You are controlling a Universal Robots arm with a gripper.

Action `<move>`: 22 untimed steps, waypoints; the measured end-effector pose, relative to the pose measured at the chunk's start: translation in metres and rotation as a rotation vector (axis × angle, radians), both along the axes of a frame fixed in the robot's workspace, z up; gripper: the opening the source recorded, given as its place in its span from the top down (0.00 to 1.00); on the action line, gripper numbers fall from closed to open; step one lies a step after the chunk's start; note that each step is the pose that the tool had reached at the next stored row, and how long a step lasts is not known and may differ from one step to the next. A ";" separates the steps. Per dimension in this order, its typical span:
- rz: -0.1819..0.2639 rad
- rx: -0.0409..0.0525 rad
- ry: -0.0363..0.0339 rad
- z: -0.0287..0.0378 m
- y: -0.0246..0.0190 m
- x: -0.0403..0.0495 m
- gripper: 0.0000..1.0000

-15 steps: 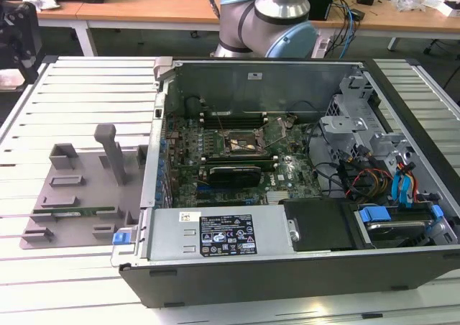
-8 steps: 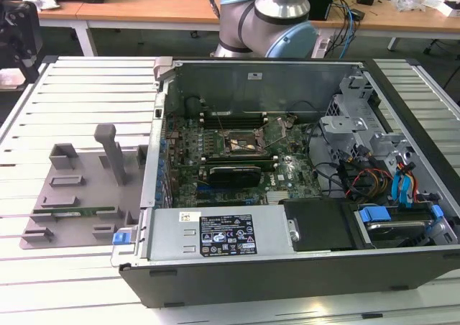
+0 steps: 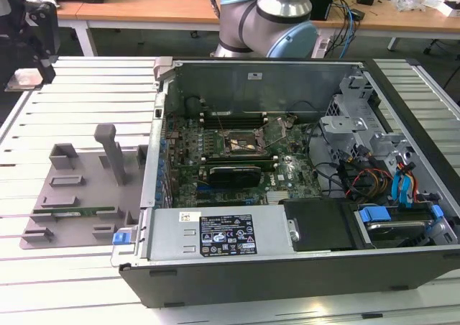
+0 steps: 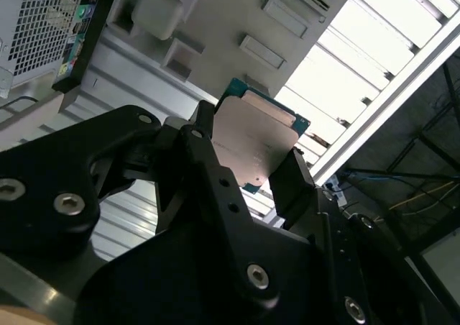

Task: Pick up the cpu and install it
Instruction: 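Pick up the cpu and move it towards the insertion slot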

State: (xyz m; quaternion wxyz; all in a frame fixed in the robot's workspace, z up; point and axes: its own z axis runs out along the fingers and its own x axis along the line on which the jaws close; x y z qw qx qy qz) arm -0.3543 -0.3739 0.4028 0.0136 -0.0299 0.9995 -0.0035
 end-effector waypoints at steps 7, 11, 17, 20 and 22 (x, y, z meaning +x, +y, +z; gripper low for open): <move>0.000 -0.0006 0.0000 0.0000 0.0000 0.0194 0.45; 0.000 -0.0007 0.0001 0.0001 0.0000 0.0293 0.45; 0.000 -0.0011 0.0001 0.0001 0.0000 0.0470 0.45; 0.000 -0.0014 0.0000 0.0000 0.0000 0.0547 0.45; 0.000 -0.0018 0.0000 0.0000 0.0000 0.0593 0.45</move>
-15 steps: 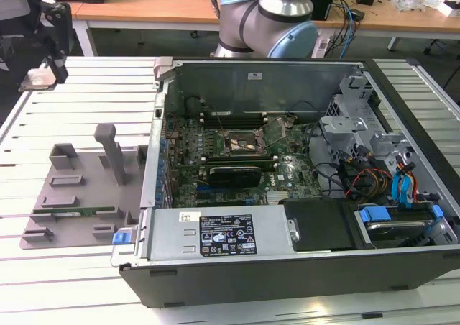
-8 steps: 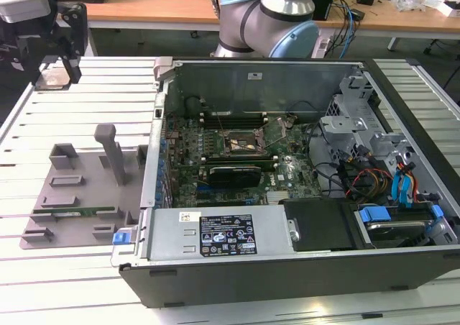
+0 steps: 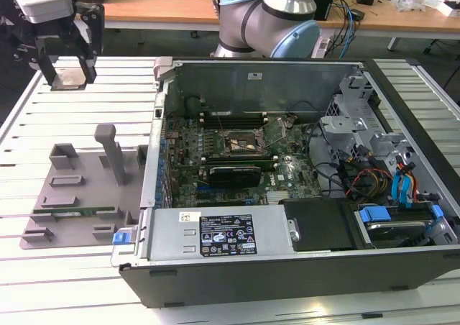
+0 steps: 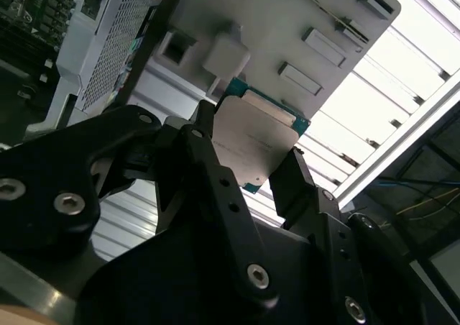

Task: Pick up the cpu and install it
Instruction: 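Pick up the cpu and move it towards the insertion slot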

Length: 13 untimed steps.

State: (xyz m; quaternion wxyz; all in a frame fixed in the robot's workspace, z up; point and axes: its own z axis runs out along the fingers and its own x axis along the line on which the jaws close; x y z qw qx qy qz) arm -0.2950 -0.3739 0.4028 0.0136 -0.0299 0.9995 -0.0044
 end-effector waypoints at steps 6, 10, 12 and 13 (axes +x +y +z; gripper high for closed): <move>0.000 -0.0005 0.0001 0.0001 0.0000 0.0159 0.45; 0.000 -0.0011 0.0001 0.0000 0.0000 0.0334 0.45; 0.000 -0.0014 0.0001 0.0000 0.0000 0.0464 0.45; 0.000 -0.0014 0.0001 0.0000 0.0000 0.0477 0.45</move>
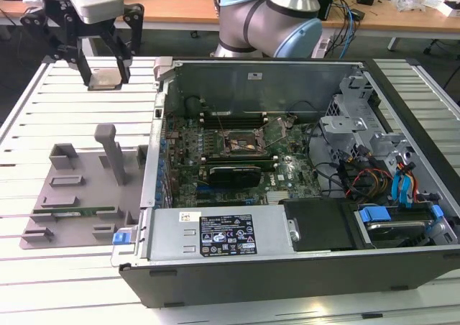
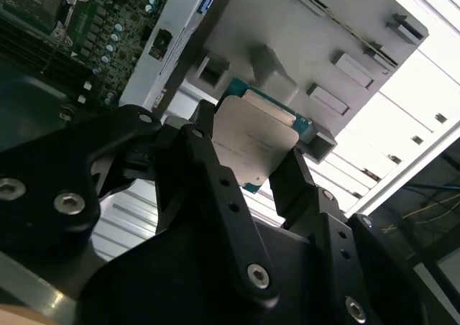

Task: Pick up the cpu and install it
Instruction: 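Pick up the cpu and move it towards the insertion slot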

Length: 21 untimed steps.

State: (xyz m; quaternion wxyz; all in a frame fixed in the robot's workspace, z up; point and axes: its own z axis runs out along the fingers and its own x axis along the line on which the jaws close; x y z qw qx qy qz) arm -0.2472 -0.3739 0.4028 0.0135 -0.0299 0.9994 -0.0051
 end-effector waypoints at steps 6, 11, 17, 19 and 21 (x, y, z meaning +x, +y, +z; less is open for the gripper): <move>0.000 -0.0002 0.0000 0.0000 0.0000 0.0131 0.45; 0.000 -0.0016 0.0000 0.0000 0.0001 0.0294 0.45; 0.000 -0.0031 0.0000 0.0000 0.0000 0.0433 0.45; 0.000 -0.0036 0.0000 0.0000 0.0001 0.0479 0.45; 0.000 -0.0043 0.0000 0.0000 0.0001 0.0532 0.45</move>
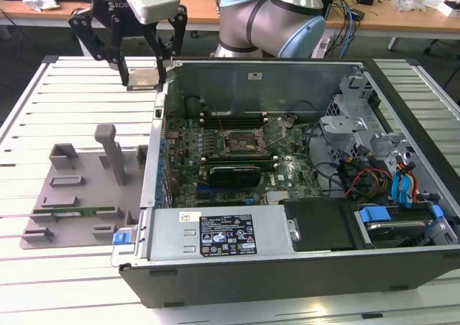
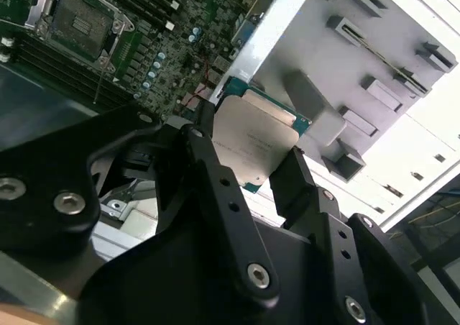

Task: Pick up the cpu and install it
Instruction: 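Pick up the cpu and move it towards the insertion slot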

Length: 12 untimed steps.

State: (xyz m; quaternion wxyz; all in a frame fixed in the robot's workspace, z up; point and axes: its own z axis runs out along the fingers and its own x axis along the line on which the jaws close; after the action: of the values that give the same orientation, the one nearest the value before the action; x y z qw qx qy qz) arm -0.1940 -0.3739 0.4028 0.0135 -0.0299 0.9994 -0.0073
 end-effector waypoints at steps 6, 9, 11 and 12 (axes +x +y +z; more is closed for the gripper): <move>0.000 -0.0017 0.0000 0.0000 0.0001 0.0143 0.45; 0.000 -0.0029 0.0000 -0.0001 0.0001 0.0208 0.45; 0.000 -0.0039 0.0000 -0.0002 0.0002 0.0265 0.45; 0.000 -0.0042 0.0000 -0.0002 0.0003 0.0289 0.45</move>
State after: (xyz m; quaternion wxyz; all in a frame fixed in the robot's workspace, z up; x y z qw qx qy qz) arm -0.1650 -0.3736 0.4026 0.0134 -0.0299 0.9994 -0.0094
